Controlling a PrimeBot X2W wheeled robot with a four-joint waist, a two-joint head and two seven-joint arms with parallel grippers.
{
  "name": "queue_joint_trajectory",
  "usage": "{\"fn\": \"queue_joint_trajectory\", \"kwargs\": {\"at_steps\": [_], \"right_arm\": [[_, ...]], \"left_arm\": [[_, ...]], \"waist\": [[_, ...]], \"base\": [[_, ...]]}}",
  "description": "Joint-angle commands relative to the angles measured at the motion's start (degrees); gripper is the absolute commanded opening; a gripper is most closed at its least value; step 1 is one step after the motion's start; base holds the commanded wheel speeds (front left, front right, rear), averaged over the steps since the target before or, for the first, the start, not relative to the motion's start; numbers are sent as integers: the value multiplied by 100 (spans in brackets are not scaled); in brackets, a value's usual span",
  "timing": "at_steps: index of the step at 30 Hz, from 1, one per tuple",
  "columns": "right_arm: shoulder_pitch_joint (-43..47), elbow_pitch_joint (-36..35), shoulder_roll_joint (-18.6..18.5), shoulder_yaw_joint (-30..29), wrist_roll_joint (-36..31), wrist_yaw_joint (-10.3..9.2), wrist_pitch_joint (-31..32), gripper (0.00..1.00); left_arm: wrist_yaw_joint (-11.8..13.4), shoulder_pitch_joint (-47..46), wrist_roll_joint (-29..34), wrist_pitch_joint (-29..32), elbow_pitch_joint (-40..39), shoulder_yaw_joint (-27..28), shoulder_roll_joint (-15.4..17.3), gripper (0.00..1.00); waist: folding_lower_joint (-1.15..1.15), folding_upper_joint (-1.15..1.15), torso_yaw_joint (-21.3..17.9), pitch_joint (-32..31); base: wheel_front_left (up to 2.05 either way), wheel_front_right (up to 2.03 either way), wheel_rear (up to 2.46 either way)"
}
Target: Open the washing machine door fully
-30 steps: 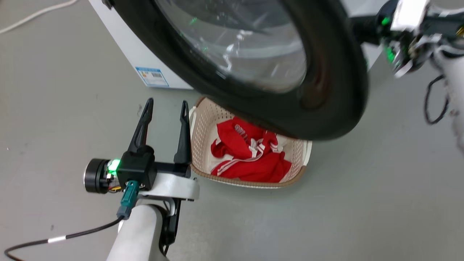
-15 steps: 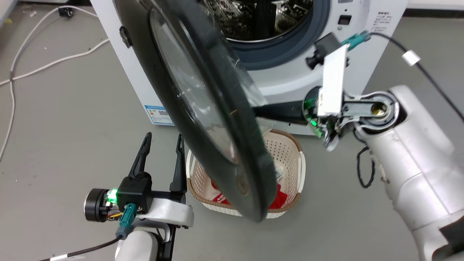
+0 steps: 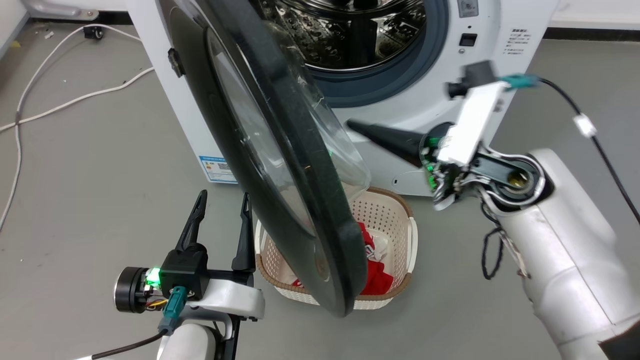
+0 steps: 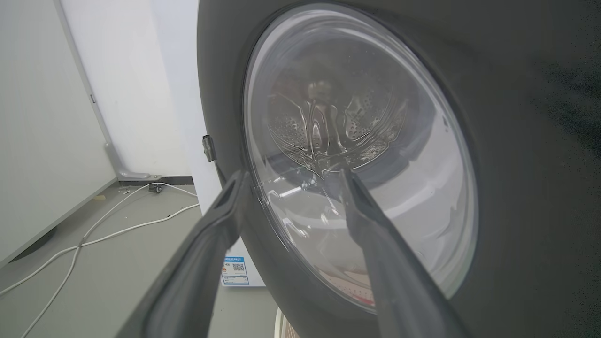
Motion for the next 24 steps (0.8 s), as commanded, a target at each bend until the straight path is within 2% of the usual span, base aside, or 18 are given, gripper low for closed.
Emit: {"fn": "queue_joint_trajectory", "kwargs": {"at_steps": [1,4,10,11,13,14,16,21,24], "right_arm": [[196,-22,-75,-159,-82,0,-383,0],[477,-129,-166,-458,-249,0,-1211,0],[1376,-636,-375,-1084,-349,0,-2431,0],[1555,-753,-408,-1163,-399,0,-2632,25],[1951,-1004,-411,-1352,-478,0,-3087,59],[2153,-1122,-409,-1437,-516,0,-3294,100],[2537,-1343,-498,-1567,-758,0,-3766,100],[3501,-1721,-450,-1764,-1443,0,-4906,100],[3956,-1773,-488,-1834,-2164,0,-5488,100]], "left_arm": [[17,55,36,-15,-6,27,-5,100],[-10,82,75,-15,6,68,-4,100],[-38,159,130,-15,1,187,9,100],[-52,177,139,-15,-3,199,9,100],[-64,228,140,-15,-3,232,13,100],[-74,243,146,-15,1,247,15,100],[-91,258,158,-14,7,272,14,100],[-112,359,182,-15,43,315,15,100],[-131,399,194,-15,42,343,22,100]], "waist": [[1,0,-41,-28],[1,0,-117,-62],[1,0,-263,-146],[1,0,-278,-157],[1,0,-306,-181],[1,0,-311,-196],[1,0,-324,-217],[1,0,-317,-321],[1,0,-316,-385]], "base": [[0,0,0],[0,0,0],[0,0,0],[0,0,0],[0,0,0],[0,0,0],[0,0,0],[0,0,0],[0,0,0]]}}
